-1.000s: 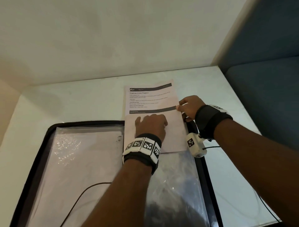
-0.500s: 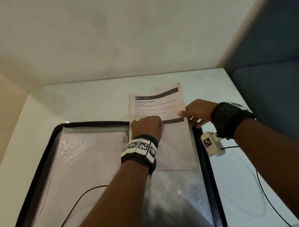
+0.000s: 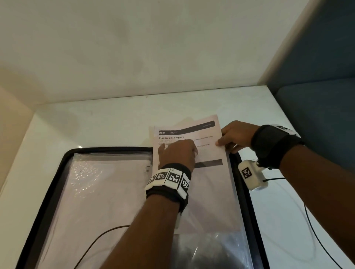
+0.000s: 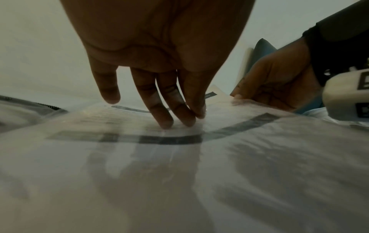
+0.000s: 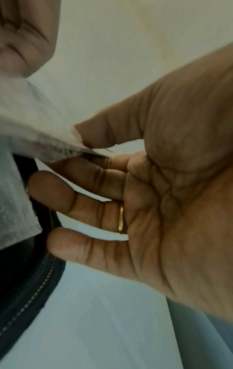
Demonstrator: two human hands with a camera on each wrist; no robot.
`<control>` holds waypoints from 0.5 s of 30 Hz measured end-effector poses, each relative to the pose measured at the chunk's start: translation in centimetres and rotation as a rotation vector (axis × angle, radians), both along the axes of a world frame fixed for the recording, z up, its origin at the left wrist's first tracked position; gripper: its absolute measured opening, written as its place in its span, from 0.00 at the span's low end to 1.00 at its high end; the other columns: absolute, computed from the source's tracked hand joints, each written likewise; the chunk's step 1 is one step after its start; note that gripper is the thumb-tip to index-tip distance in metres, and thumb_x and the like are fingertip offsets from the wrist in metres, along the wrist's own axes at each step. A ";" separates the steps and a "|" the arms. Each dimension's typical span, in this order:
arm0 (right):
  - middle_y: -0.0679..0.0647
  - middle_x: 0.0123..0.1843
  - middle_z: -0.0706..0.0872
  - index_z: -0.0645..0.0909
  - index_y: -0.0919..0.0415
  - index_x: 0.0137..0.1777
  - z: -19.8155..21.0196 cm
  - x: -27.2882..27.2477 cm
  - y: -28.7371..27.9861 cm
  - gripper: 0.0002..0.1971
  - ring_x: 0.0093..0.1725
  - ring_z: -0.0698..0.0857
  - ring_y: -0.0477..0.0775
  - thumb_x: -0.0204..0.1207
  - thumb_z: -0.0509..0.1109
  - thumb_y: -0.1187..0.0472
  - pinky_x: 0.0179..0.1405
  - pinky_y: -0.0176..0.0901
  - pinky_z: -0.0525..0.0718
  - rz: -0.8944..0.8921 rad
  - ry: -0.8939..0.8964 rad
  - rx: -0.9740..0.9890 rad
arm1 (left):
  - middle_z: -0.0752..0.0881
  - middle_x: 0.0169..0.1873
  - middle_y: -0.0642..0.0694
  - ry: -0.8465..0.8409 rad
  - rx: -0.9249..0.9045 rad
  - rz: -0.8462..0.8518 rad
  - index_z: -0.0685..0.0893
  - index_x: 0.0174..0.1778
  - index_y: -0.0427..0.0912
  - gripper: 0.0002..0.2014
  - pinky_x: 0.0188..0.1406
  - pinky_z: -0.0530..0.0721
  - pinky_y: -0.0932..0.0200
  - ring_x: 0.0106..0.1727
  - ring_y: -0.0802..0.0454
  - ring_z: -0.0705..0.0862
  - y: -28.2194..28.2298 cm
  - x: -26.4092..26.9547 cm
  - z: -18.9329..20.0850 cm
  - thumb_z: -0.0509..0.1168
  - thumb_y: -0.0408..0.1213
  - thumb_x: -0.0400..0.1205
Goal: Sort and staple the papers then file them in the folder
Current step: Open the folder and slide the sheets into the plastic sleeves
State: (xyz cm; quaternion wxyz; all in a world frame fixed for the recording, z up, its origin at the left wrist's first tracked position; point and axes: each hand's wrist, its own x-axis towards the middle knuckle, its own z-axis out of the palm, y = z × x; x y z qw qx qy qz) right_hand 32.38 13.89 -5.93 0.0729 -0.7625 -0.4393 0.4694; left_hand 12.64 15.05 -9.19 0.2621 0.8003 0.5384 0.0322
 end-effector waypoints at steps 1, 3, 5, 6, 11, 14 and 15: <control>0.59 0.53 0.90 0.82 0.64 0.60 -0.2 -0.1 0.1 0.12 0.48 0.90 0.58 0.82 0.69 0.57 0.52 0.51 0.89 -0.018 -0.015 0.044 | 0.86 0.44 0.57 0.007 -0.014 -0.006 0.82 0.41 0.55 0.09 0.75 0.66 0.40 0.54 0.50 0.83 -0.1 0.1 -0.1 0.64 0.34 0.81; 0.61 0.56 0.89 0.78 0.63 0.63 -1.2 -0.1 0.8 0.13 0.47 0.89 0.59 0.84 0.66 0.57 0.48 0.52 0.90 -0.138 -0.018 0.168 | 0.87 0.45 0.56 0.030 -0.027 -0.019 0.81 0.40 0.55 0.08 0.75 0.67 0.38 0.55 0.48 0.83 -0.4 0.2 -0.3 0.65 0.35 0.81; 0.62 0.63 0.85 0.69 0.57 0.75 -2.3 -0.2 1.6 0.22 0.53 0.88 0.62 0.83 0.67 0.61 0.50 0.56 0.90 -0.299 0.058 0.277 | 0.88 0.45 0.54 0.051 -0.017 -0.035 0.82 0.41 0.56 0.08 0.74 0.69 0.38 0.56 0.47 0.83 -0.5 0.4 -0.4 0.65 0.36 0.82; 0.60 0.67 0.82 0.63 0.52 0.80 -2.8 -0.4 1.9 0.28 0.58 0.87 0.62 0.83 0.68 0.62 0.54 0.58 0.89 -0.316 0.060 0.317 | 0.88 0.46 0.53 0.055 -0.014 -0.041 0.83 0.43 0.55 0.08 0.73 0.70 0.39 0.56 0.46 0.83 -0.5 0.4 -0.5 0.65 0.36 0.82; 0.53 0.68 0.82 0.83 0.52 0.64 -4.2 -1.2 2.6 0.14 0.66 0.79 0.54 0.81 0.66 0.64 0.59 0.40 0.76 0.002 -0.267 0.422 | 0.88 0.46 0.53 0.029 -0.034 -0.046 0.84 0.45 0.54 0.05 0.69 0.75 0.40 0.53 0.46 0.84 -0.6 0.3 -0.3 0.65 0.38 0.82; 0.53 0.55 0.87 0.87 0.54 0.49 -2.9 -1.1 2.2 0.10 0.54 0.86 0.54 0.79 0.67 0.69 0.48 0.42 0.83 0.048 -0.225 0.405 | 0.88 0.46 0.55 -0.037 -0.007 -0.004 0.84 0.44 0.55 0.07 0.66 0.77 0.42 0.51 0.49 0.84 -0.4 -0.1 0.0 0.62 0.38 0.83; 0.54 0.51 0.88 0.87 0.58 0.48 -2.2 -0.9 2.0 0.09 0.49 0.88 0.56 0.78 0.68 0.71 0.45 0.45 0.87 0.054 -0.160 0.366 | 0.88 0.46 0.55 -0.064 -0.009 0.009 0.84 0.44 0.55 0.08 0.65 0.77 0.43 0.50 0.50 0.84 -0.3 -0.1 0.1 0.62 0.38 0.83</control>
